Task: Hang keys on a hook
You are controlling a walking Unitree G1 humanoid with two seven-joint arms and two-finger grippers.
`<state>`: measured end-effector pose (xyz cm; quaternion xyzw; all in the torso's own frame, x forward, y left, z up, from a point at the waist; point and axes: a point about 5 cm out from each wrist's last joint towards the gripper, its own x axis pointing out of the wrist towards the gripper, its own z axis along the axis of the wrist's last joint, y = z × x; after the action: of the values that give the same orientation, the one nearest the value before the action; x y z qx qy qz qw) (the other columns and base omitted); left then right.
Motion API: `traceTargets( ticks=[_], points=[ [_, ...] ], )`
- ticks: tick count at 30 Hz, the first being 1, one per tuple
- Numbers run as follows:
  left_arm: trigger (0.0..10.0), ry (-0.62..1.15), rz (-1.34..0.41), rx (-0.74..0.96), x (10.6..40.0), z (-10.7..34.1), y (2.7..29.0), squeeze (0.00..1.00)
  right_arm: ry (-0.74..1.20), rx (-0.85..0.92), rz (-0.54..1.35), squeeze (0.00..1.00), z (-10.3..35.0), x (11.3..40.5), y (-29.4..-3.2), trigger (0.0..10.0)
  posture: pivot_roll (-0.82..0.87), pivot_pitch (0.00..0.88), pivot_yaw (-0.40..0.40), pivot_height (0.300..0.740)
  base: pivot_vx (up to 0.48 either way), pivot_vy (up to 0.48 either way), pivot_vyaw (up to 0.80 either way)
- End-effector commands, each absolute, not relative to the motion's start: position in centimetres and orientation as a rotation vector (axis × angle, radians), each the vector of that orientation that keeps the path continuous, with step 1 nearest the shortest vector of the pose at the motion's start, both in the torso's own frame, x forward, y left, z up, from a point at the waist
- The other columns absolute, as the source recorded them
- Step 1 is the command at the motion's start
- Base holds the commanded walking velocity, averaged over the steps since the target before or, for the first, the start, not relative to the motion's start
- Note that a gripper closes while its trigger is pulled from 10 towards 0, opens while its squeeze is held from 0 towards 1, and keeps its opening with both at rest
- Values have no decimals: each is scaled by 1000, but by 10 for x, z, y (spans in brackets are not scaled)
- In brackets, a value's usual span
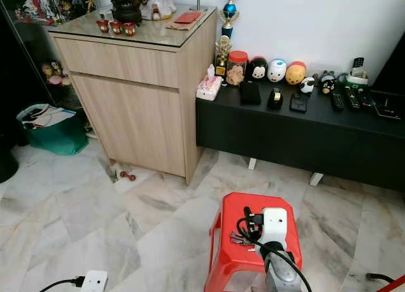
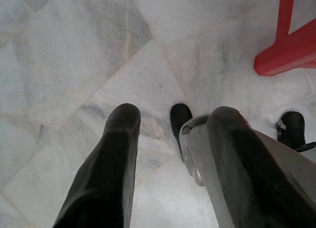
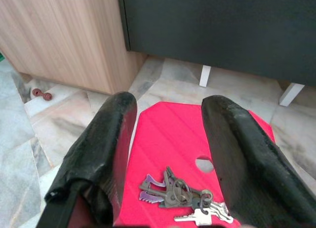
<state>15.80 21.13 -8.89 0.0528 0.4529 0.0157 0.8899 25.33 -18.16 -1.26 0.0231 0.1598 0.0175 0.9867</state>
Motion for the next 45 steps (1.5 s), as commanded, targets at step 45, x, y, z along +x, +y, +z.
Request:
traceTargets(
  ticks=[45],
  points=[
    [10000, 326, 110, 1, 236, -22, 204, 0, 326, 56, 68, 0, -11, 260, -179, 10000, 11, 0, -34, 638, 0, 0, 0]
  ],
)
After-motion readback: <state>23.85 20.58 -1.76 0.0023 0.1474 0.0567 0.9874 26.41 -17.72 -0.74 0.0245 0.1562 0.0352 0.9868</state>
